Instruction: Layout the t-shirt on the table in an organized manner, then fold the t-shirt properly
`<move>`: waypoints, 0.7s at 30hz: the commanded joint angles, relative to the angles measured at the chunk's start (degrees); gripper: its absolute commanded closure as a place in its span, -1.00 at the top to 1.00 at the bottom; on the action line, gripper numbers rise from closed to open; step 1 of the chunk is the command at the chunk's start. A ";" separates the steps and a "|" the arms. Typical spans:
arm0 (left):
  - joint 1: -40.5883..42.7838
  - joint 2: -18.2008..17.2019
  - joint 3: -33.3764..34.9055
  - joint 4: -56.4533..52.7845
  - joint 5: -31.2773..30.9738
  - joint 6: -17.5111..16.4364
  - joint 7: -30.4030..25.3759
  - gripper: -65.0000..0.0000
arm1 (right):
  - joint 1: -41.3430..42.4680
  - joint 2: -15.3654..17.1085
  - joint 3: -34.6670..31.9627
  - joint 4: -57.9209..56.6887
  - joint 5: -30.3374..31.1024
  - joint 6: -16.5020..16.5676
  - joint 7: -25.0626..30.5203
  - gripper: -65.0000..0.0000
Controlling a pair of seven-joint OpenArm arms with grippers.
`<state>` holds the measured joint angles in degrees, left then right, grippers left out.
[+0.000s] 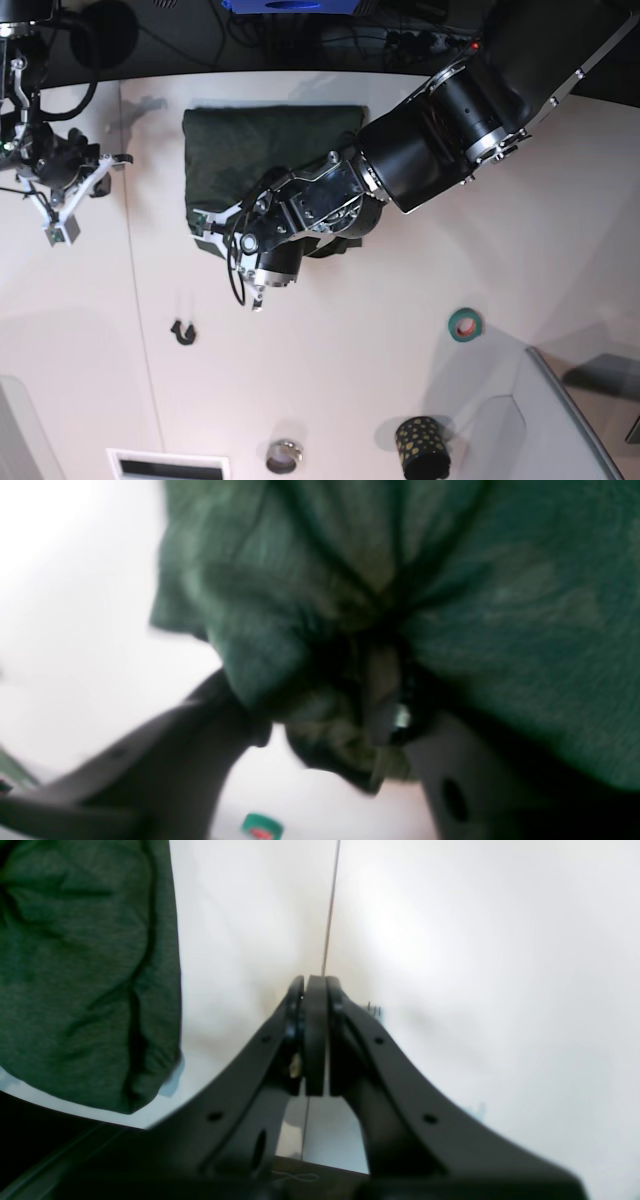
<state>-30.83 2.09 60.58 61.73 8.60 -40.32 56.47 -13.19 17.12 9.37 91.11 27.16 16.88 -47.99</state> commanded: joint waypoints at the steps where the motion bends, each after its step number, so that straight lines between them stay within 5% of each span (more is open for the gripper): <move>1: -1.65 0.86 -0.31 1.61 0.23 0.32 0.46 -0.02 | 0.66 0.85 0.17 0.89 0.58 0.13 1.00 -0.98; 10: -3.85 0.24 -0.14 9.34 0.32 0.32 6.70 0.41 | 0.66 0.85 0.17 0.89 0.58 0.13 0.91 -0.98; 17: -2.53 -4.50 -1.63 20.59 0.23 0.32 11.27 0.37 | 0.14 0.77 -0.18 4.14 0.75 1.18 0.65 -0.98; 19: 1.16 -5.82 -7.26 25.96 0.67 0.32 12.59 0.17 | -1.10 0.77 -2.38 7.66 0.75 3.73 0.65 -0.98; 21: 6.43 -7.05 -14.03 32.02 0.85 0.32 12.85 -0.47 | -2.24 0.77 -4.31 11.97 0.67 5.14 0.65 -0.99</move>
<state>-23.24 -5.02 46.44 93.17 8.97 -40.32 68.82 -15.88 17.10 4.58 101.97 27.33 22.15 -48.18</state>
